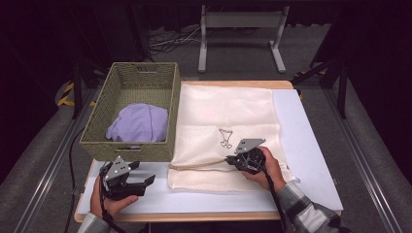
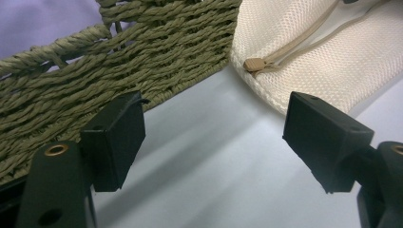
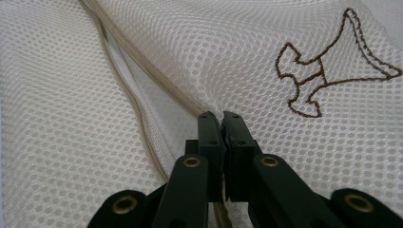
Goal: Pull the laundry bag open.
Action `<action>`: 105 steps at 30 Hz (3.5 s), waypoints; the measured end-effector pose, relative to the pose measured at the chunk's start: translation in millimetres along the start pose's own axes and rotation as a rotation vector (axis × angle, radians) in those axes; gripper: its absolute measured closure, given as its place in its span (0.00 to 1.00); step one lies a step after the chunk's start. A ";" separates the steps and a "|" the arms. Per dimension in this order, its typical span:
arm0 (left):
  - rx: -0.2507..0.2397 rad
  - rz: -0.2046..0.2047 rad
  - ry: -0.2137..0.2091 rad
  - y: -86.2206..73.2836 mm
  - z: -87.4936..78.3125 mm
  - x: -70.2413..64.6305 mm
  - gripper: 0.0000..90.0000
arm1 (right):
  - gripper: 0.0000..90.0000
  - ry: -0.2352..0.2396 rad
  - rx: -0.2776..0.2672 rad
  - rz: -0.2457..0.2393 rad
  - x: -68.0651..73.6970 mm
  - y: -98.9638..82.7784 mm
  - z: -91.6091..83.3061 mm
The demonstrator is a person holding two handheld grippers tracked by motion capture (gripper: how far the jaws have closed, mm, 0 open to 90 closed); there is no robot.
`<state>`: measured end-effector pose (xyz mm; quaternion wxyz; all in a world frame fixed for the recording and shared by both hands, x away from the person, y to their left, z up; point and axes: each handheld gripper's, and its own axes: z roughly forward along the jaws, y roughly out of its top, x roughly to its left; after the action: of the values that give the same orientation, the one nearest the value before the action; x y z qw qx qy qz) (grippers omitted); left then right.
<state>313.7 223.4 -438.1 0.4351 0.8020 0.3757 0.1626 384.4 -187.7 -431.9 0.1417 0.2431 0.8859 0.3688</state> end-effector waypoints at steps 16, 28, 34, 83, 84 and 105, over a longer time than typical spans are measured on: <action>0.006 0.012 0.000 -1.2 0.7 1.6 0.24 | 0.97 -0.025 -0.064 -0.027 4.9 12.1 -18.0; 0.015 0.008 0.001 -3.2 -0.1 1.1 0.24 | 0.97 -0.030 -0.109 -0.037 3.6 24.6 -29.4; 0.016 0.010 0.000 -3.0 0.7 1.9 0.24 | 0.97 -0.034 -0.125 -0.043 3.3 29.9 -32.0; -0.078 0.091 0.013 30.6 -29.7 -0.5 0.22 | 0.98 -0.073 -0.239 -0.044 -3.5 55.2 -52.6; -0.080 0.092 0.013 32.9 -31.3 0.5 0.22 | 0.97 -0.073 -0.241 -0.045 -3.6 55.3 -52.9; -0.068 0.143 0.019 104.8 -28.2 32.8 0.20 | 0.97 -0.036 -0.230 -0.029 -1.1 48.9 -54.2</action>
<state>367.3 228.5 -338.4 0.4458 0.8098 0.3160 0.2135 378.0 -190.1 -359.2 0.1901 0.2191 0.8383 0.4616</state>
